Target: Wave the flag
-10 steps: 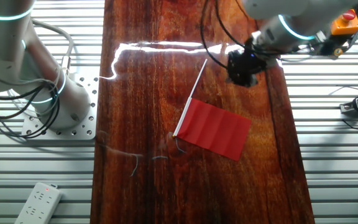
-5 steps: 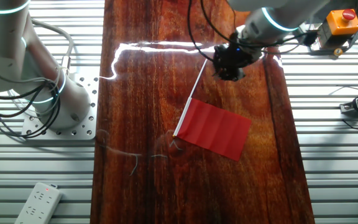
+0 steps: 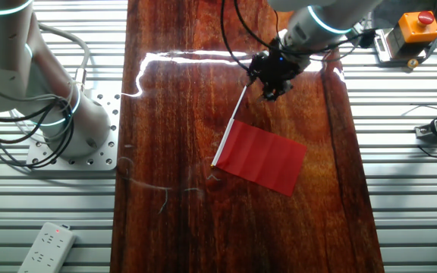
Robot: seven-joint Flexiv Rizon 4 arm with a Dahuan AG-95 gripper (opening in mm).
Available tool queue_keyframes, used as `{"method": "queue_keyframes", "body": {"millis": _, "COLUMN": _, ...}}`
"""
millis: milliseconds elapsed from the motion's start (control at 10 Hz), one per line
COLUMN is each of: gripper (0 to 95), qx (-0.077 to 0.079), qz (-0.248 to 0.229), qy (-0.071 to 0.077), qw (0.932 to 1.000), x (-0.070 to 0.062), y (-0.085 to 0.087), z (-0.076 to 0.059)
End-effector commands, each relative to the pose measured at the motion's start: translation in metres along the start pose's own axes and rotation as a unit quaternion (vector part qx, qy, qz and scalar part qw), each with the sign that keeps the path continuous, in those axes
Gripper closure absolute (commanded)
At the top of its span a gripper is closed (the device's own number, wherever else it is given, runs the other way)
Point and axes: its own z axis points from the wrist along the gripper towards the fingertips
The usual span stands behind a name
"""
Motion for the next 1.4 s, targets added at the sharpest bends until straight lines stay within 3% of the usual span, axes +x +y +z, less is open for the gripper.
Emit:
{"method": "queue_keyframes", "body": {"millis": 100, "gripper": 57.0, "qx": 0.019, "qz": -0.024, "qy": 0.016, "qw": 0.9994, "x": 0.005, "y": 0.007, "z": 0.005}}
{"method": "queue_keyframes", "body": {"millis": 300, "gripper": 57.0, "qx": 0.031, "qz": -0.039, "qy": 0.024, "qw": 0.9985, "x": 0.008, "y": 0.010, "z": 0.007}}
{"method": "queue_keyframes", "body": {"millis": 800, "gripper": 57.0, "qx": 0.038, "qz": -0.049, "qy": 0.020, "qw": 0.9979, "x": 0.012, "y": 0.013, "z": 0.013}}
{"method": "queue_keyframes", "body": {"millis": 1400, "gripper": 57.0, "qx": 0.053, "qz": -0.048, "qy": -0.008, "qw": 0.9974, "x": -0.004, "y": 0.022, "z": 0.019}}
